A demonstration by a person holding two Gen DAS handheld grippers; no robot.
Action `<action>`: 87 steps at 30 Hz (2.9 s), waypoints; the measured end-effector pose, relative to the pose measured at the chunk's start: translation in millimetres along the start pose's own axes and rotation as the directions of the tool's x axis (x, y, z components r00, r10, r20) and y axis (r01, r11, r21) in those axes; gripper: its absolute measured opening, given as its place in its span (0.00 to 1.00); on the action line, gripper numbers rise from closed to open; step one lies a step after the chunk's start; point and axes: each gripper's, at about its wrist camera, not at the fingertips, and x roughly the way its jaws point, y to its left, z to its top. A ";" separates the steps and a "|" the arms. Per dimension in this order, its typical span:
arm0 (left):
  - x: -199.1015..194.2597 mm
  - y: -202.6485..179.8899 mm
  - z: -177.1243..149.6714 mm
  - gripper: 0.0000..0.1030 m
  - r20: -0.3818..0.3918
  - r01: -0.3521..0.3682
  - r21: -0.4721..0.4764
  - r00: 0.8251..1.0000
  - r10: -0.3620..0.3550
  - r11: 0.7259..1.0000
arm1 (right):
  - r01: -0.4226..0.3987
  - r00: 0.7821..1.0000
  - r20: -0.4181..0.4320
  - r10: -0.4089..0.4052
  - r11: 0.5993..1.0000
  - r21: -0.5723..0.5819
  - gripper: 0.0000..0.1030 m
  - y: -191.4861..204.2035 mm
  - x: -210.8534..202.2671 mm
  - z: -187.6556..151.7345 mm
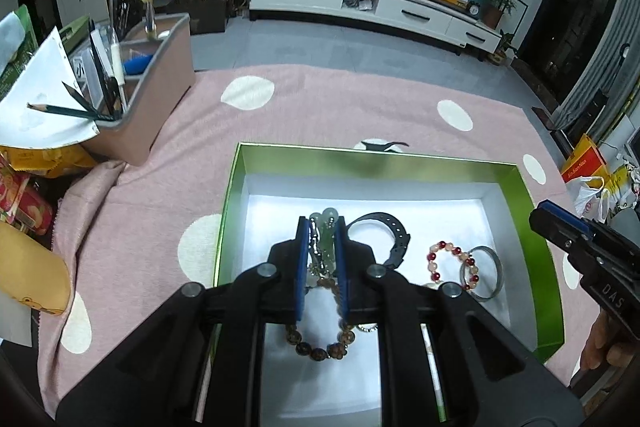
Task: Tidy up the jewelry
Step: 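Carry jade pendant over the box with left tool while right tool carries the dark ring, then open left tool to drop pendant in box while right tool releases the dark ring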
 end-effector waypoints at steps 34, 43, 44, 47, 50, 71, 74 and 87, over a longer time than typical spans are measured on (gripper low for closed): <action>38.1 8.7 2.3 0.12 -0.079 -0.065 0.017 0.995 0.066 0.998 | 0.060 0.990 -0.131 -0.054 0.997 0.041 0.19 -11.9 49.7 8.1; 39.4 9.4 1.3 0.12 -0.079 -0.069 0.020 0.994 0.070 0.997 | 0.068 0.989 -0.137 -0.062 0.997 0.045 0.19 -13.9 53.1 6.2; 39.3 9.2 1.5 0.12 -0.079 -0.069 0.021 0.994 0.071 0.997 | 0.069 0.988 -0.139 -0.062 0.997 0.046 0.19 -14.3 53.4 6.2; 39.3 8.7 1.5 0.12 -0.080 -0.073 0.025 0.994 0.074 0.997 | 0.074 0.988 -0.142 -0.067 0.996 0.044 0.19 -14.8 54.1 6.4; 39.4 8.8 1.7 0.12 -0.081 -0.074 0.025 0.994 0.076 0.997 | 0.077 0.987 -0.144 -0.070 0.996 0.043 0.19 -15.1 54.2 6.7; 39.3 6.7 1.0 0.12 -0.084 -0.079 0.036 0.993 0.082 0.996 | 0.094 0.983 -0.160 -0.089 0.995 0.029 0.19 -14.6 57.8 8.2; 39.4 6.5 1.2 0.12 -0.083 -0.080 0.038 0.993 0.083 0.996 | 0.098 0.983 -0.159 -0.092 0.995 0.026 0.19 -14.6 58.1 8.2; 39.0 6.4 1.0 0.12 -0.082 -0.080 0.037 0.993 0.083 0.996 | 0.108 0.984 -0.148 -0.103 0.994 0.029 0.19 -15.1 58.1 9.0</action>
